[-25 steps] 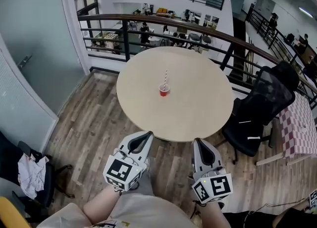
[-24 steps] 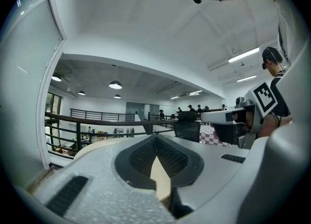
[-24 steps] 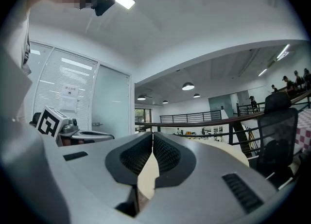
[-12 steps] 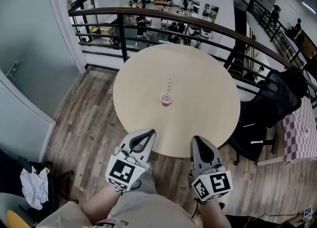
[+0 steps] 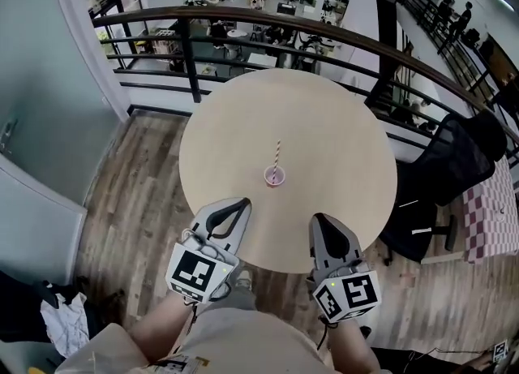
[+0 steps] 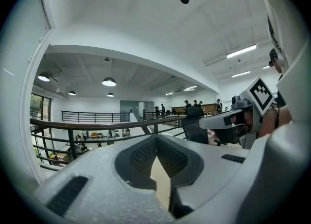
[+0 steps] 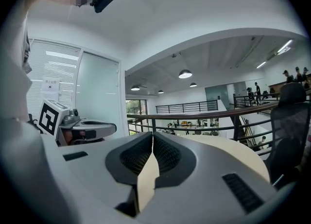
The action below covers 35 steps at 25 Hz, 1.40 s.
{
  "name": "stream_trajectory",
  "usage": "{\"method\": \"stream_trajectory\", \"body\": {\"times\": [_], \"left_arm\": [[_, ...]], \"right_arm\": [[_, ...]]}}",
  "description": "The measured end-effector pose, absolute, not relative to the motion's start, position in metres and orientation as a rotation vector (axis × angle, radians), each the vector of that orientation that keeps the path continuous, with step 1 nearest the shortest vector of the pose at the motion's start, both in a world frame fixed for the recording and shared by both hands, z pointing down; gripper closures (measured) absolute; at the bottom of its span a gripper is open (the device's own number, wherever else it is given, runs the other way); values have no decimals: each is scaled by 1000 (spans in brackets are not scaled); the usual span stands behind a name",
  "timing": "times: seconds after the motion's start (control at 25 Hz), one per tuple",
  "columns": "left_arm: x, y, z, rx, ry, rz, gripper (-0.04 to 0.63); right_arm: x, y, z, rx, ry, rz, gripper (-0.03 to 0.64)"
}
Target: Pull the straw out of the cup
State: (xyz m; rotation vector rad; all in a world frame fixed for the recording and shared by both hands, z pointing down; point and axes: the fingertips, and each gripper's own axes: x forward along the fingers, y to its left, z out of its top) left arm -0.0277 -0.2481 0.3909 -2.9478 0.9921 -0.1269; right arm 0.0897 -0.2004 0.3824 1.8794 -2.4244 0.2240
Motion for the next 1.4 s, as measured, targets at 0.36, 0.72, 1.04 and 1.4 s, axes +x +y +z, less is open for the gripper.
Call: {"method": "stream_trajectory", "body": {"times": [0.36,0.72,1.04,1.4], "left_arm": [[-18,-275,383,-2993,958,-125,581],[3,-279,374,-2988,984,-150,581],[22,-278,381,-2957,995,-190,581],[25,-280,392,-2952,1038,-250,581]], "right_arm": [[96,-224,382,1878,-2402,258,594],[110,-238,378,1793,-2478,274,594],[127,-245,378,1744,-2526,291,594],[143,-257,389,1736,-2519,294,592]]}}
